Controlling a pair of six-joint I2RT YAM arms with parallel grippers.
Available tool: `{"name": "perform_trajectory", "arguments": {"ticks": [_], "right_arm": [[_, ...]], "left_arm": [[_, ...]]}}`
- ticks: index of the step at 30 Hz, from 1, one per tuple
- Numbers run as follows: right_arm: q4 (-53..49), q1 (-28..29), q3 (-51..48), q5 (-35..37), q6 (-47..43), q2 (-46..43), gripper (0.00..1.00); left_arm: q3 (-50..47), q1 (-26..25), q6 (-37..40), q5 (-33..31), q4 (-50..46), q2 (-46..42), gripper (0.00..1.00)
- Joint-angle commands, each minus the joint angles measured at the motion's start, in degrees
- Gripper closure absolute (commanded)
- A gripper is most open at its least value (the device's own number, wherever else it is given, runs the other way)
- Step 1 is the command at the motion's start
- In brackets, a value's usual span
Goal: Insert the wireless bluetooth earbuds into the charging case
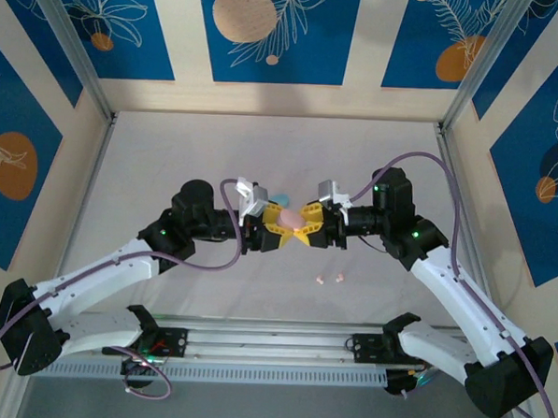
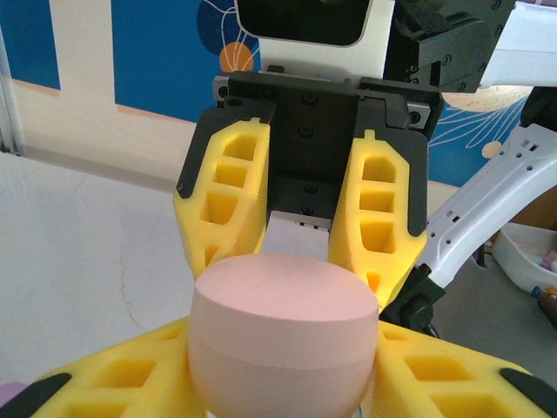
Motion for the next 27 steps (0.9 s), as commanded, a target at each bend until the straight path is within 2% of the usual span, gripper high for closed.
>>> {"name": "perform_trajectory", "arguments": {"ticks": [1,6,13,22,27], "right_arm": [[1.6,1.1,-0.6,1.3,-2.3,-0.5,0.69],[1.7,1.3,-1.0,2.0,-2.7,-0.7,0.69],[1.1,1.2,-0.1,2.5,-0.6,-0.6,0.62],[0.0,-3.7,2.7,-4.9,7.5,1.2,0.55],[-3.0,-4.2,5.6,-5.6,9.7,4.1,0.53]], "left_arm": [[0.4,-0.2,-1.6,2.0,2.8,0.8,0.58],[0.7,-0.2,-1.9,2.5,2.7,1.1,0.68],[0.2,-0.2,0.2,2.2,1.9,1.1,0.8],[-1.9,-0.2,3.8,2.9,1.8,0.4,0.83],[-2.0,-0.2,3.8,3.1,2.1,0.6,0.84]]}}
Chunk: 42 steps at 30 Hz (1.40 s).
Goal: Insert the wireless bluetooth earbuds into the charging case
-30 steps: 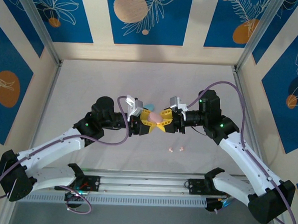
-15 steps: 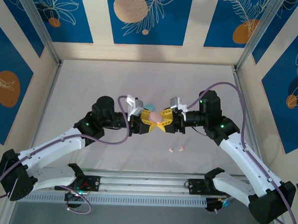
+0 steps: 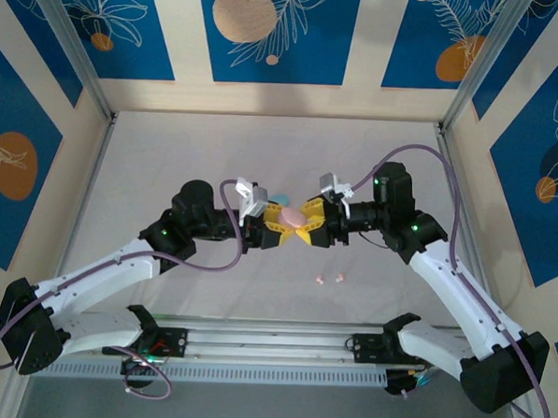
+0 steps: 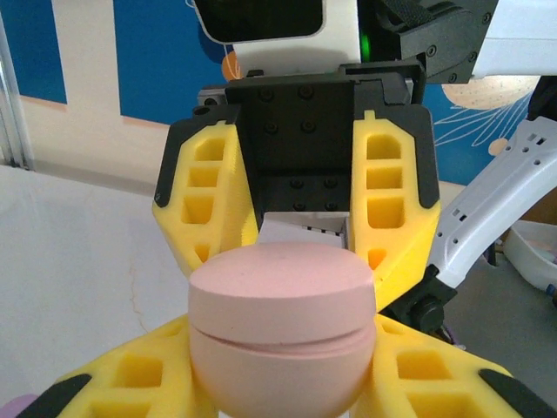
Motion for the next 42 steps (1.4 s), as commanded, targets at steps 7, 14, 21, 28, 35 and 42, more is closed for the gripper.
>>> {"name": "perform_trajectory", "arguments": {"ticks": [7,14,21,28,35,42], "right_arm": [[0.6,-1.5,3.8,4.8,5.5,2.3,0.5],[2.7,-1.5,3.9,14.1,7.8,1.6,0.49],[1.7,-1.4,4.7,13.3,10.0,-1.0,0.44],[-1.6,-1.1,6.1,17.8,14.5,-5.3,0.41],[-14.2,-3.1,9.6,36.2,29.9,-5.3,0.47],[-22.5,-10.6,3.4,36.5,46.3,-3.6,0.54]], "left_arm": [[-1.9,-0.4,1.7,3.1,0.2,-0.2,0.84],[-3.5,-0.5,0.0,2.5,3.8,-0.5,0.83],[-6.4,-0.5,-2.8,-2.5,10.2,-1.0,0.82],[-10.8,-0.4,-7.6,-8.1,23.8,0.1,0.82],[-12.9,-0.5,-7.8,-13.1,28.5,-0.7,0.82],[-14.6,-0.5,-7.3,-15.9,31.3,-2.2,0.83]]}}
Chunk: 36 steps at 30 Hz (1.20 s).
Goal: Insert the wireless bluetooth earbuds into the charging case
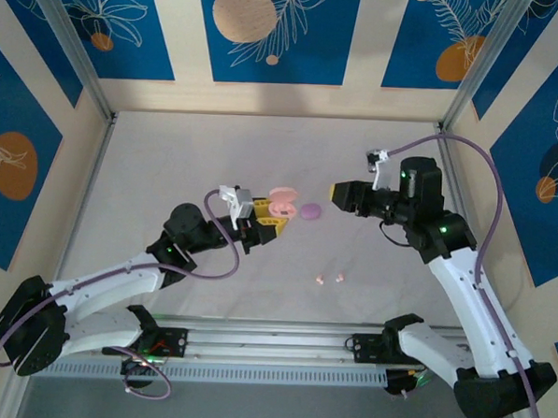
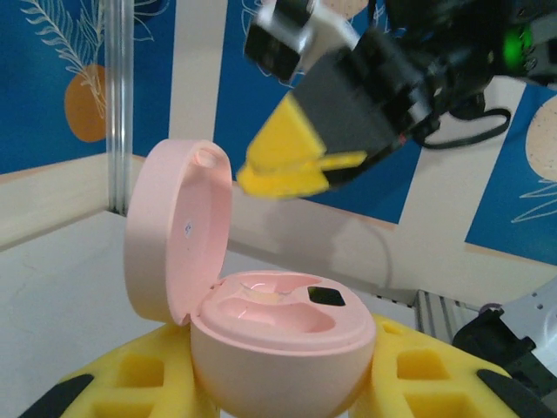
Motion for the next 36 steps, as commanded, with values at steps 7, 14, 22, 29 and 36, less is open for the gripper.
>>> {"name": "perform_trajectory", "arguments": {"ticks": [7,14,22,29,36], "right_arm": [[-15.0,-4.2,-8.0,2.7,13.0,5.8,0.62],[-12.2,0.2,-17.8,3.3,17.7,8.0,0.65],[-10.6,6.7,-19.6,6.1,18.0,14.2,0.67],[-12.3,12.7,-14.6,12.5,16.7,23.2,0.68],[-14.1,17.2,-9.6,16.3,14.6,32.1,0.63]], "left_arm": [[-1.0,-0.3,-0.3,-3.7,4.9,-2.6,0.83],[-0.6,-0.3,-0.3,-3.7,4.7,-2.8,0.82],[-0.3,-0.3,-0.3,-3.3,4.4,-2.6,0.82],[-0.5,-0.4,-0.1,-3.7,3.1,-3.9,0.82],[-0.5,-0.3,0.4,-3.6,2.2,-4.3,0.82]]}}
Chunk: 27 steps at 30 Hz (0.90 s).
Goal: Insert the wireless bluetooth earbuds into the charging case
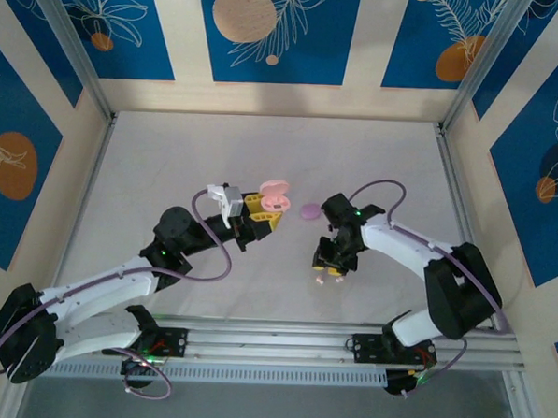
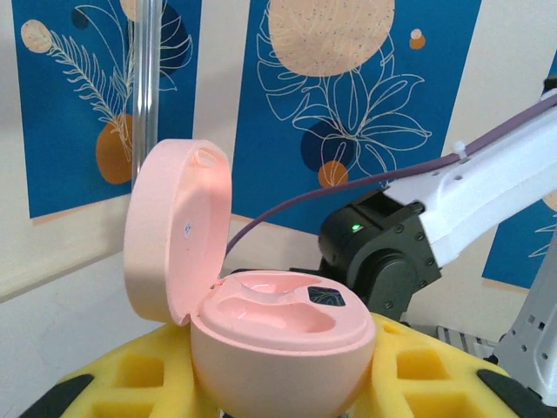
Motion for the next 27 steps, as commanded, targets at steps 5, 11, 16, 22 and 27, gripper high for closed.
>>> {"name": "perform_trajectory", "arguments": {"ticks": [5,11,16,22,27], "right_arm": [[-4.6,3.7,4.3,6.1,-1.1,6.7,0.63],[-4.4,4.5,4.9,5.3,-1.8,8.7,0.64],[-4.6,5.1,5.3,5.0,-2.3,10.1,0.68],[-4.8,5.4,5.5,6.1,-2.2,10.5,0.7],[-4.8,5.4,5.7,6.6,-2.6,10.8,0.72]], "left_arm": [[0.1,-0.3,0.3,-0.5,0.3,-1.2,0.82],[-0.2,-0.3,0.5,-0.7,-0.3,-1.5,0.82],[-0.1,-0.4,0.3,-0.7,-0.2,-1.4,0.82],[0.0,-0.4,0.2,-0.7,-0.4,-1.4,0.82],[-0.1,-0.3,0.0,-0.7,-0.5,-1.5,0.82]]}}
